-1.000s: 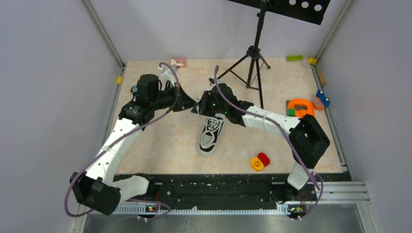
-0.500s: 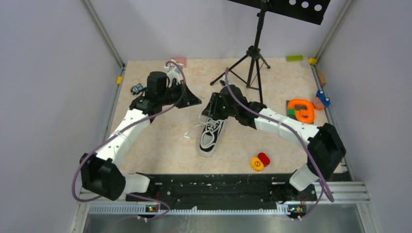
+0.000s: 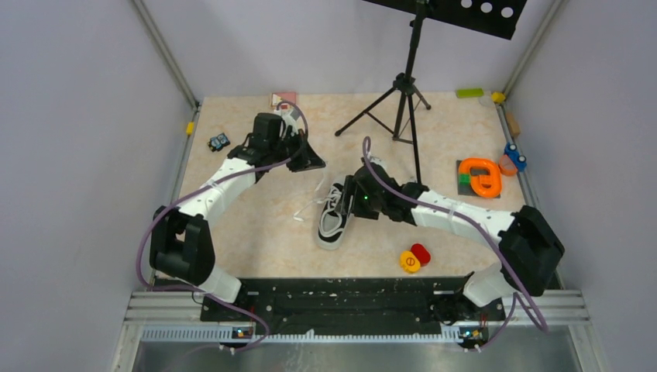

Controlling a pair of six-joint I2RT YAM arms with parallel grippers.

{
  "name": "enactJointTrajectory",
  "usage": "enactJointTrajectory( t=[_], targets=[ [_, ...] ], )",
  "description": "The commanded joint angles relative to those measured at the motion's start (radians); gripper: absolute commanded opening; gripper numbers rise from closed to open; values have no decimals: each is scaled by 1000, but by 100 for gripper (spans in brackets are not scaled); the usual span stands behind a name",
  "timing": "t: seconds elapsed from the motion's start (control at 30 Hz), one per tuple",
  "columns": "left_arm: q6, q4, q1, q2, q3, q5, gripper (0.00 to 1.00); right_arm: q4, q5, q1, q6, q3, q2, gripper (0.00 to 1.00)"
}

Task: Tie the shoes
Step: Cross the shoelace with the shoelace.

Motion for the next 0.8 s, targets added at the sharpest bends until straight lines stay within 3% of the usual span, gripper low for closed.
enactJointTrajectory(
  t=[0.0,0.13,0.23,0.3,0.43,0.63,0.77],
  targets=[
    [-5,50,4,-10,42,-5,0,44,-37,19,10,4,63,63],
    [-5,48,4,-10,33,-6,0,41,-48,20,-5,18,120,59],
    [-6,44,4,-8,34,-10,0,38,-42,20,-8,10,127,41],
    [-5,42,4,-5,35,-15,0,19,-32,20,-25,16,126,23],
    [-4,37,4,5,37,-29,0,-62,31,19,-105,55,124,0],
    [9,10,4,17,36,-39,0,-178,125,-3,-324,141,108,0],
    [12,-1,4,20,19,-35,0,-205,55,-66,-438,166,117,0]
  ],
)
